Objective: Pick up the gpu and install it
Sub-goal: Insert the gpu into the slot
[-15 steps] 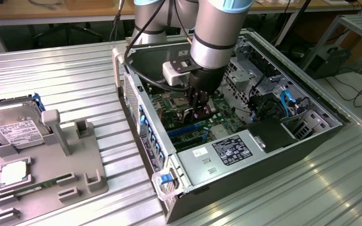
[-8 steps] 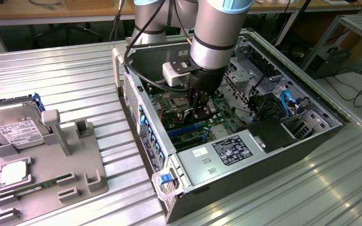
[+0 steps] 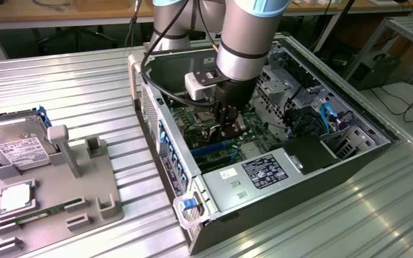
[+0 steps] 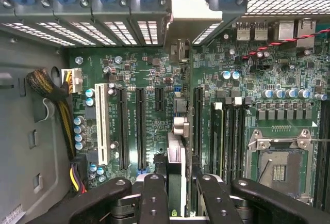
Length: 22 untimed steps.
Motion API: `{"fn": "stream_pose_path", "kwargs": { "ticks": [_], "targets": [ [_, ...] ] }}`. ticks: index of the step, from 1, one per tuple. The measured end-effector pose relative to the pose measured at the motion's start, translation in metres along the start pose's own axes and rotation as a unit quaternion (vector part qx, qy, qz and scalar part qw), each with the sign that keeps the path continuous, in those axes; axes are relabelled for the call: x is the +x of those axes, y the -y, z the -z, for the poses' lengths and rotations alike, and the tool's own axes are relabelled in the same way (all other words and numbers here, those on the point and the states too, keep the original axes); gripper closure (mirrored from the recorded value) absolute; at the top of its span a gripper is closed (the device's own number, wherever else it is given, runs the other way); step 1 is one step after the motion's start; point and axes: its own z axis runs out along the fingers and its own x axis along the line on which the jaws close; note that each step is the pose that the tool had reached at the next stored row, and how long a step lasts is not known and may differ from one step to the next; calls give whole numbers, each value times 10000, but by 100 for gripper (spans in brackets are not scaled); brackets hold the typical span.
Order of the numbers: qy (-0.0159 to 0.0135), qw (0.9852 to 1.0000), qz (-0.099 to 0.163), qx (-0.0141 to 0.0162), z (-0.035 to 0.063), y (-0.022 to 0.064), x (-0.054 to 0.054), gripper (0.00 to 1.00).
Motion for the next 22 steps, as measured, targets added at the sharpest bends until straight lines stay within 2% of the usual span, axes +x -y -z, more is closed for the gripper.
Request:
{"fn": "stream_pose_path", "kwargs": {
  "ticks": [12, 22],
  "targets": [
    [0, 10000, 0, 0, -6, -50, 25, 73],
    [0, 10000, 0, 0, -49, -83, 25, 73]
  ]
}}
